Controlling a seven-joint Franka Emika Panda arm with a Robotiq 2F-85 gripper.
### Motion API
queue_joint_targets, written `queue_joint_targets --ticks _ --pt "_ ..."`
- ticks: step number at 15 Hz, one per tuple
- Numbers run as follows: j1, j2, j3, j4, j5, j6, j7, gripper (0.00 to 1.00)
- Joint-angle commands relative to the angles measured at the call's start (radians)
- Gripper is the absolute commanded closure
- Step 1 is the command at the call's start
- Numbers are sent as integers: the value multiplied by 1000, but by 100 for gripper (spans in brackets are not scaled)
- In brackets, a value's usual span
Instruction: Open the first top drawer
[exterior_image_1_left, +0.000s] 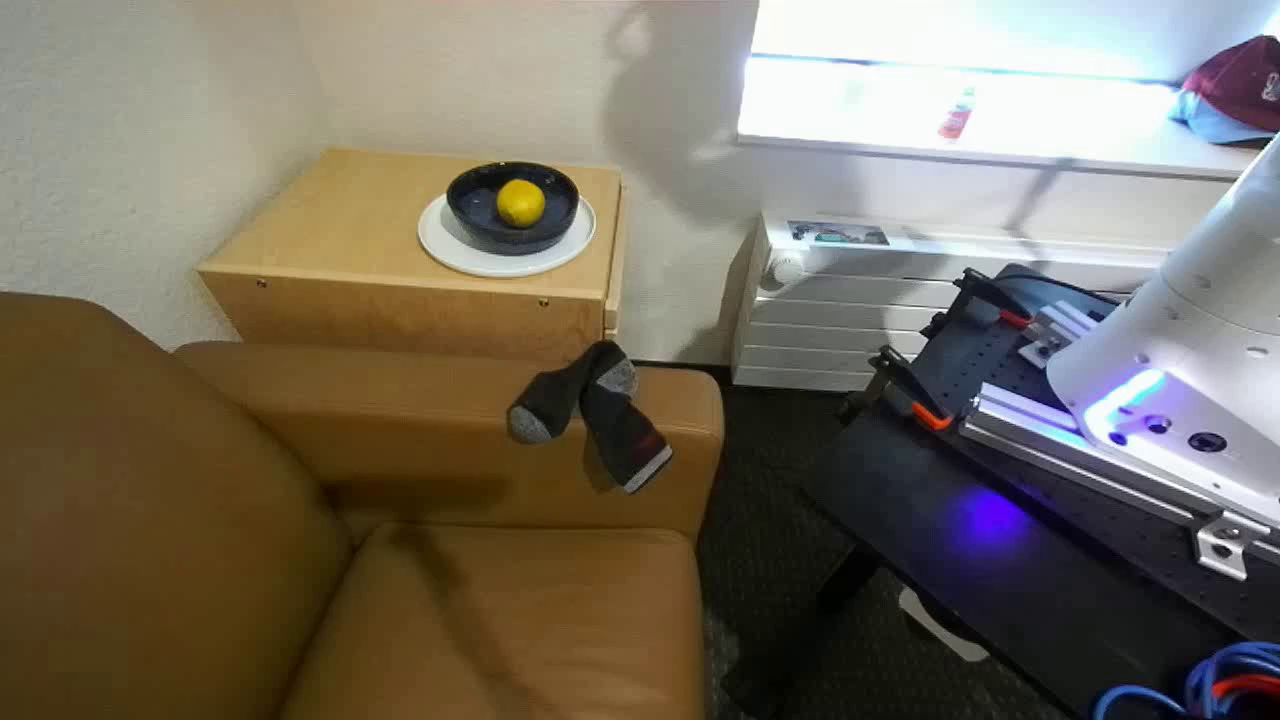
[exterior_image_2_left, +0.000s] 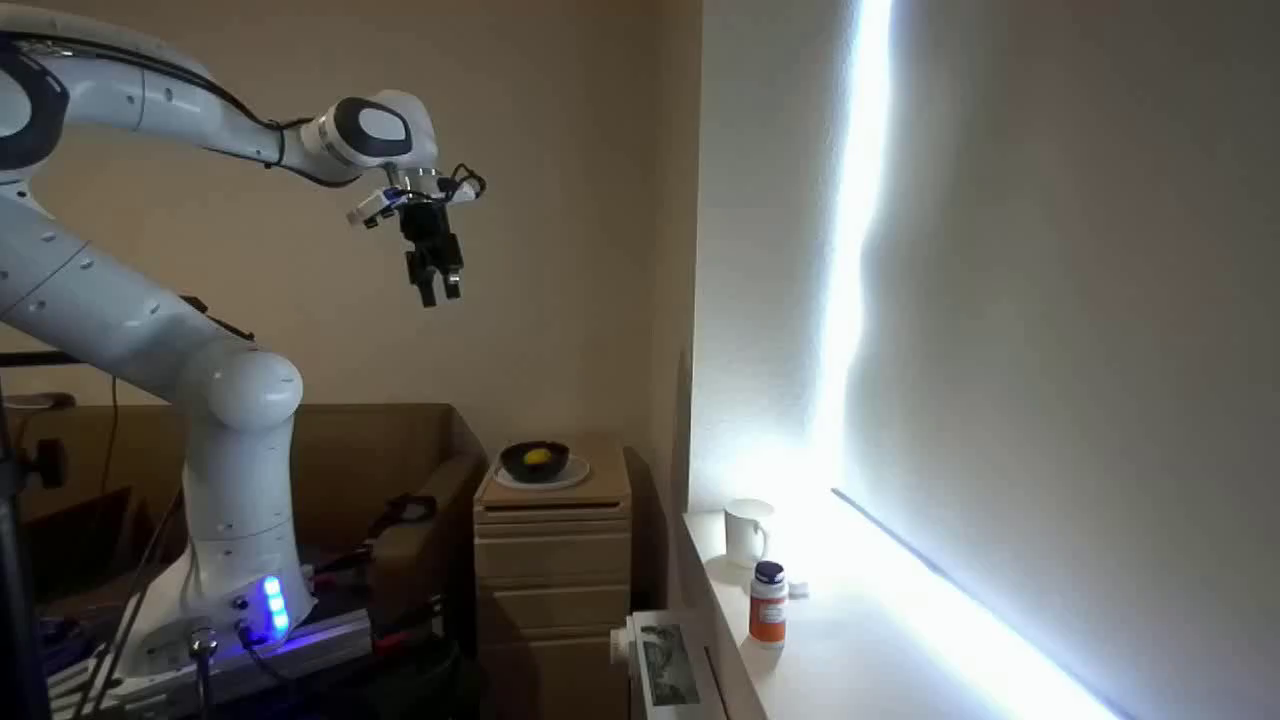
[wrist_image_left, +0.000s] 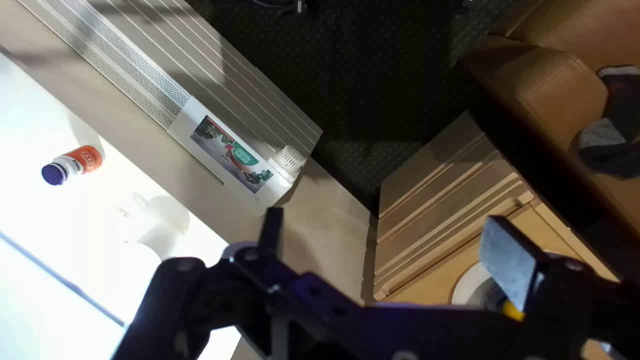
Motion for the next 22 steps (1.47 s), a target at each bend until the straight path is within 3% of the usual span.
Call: queue_joint_targets --ticks 1,3,5,7,11,13,14,21,22 --pt "9 2 -6 2 -5 -2 6 0" --pt "9 2 -6 2 -5 -2 6 0" --pt "-13 103 -15 -2 26 21 51 0" --pt "-42 120 -68 -4 53 19 86 0" --pt "-68 320 -113 -92 148 234 186 0" --pt "-70 432 -140 -96 209 274 185 0" --pt "-66 336 -117 -100 165 236 171 0" --pt "-69 528 -129 -76 203 296 212 0" --pt "-59 563 -137 -74 251 330 212 0"
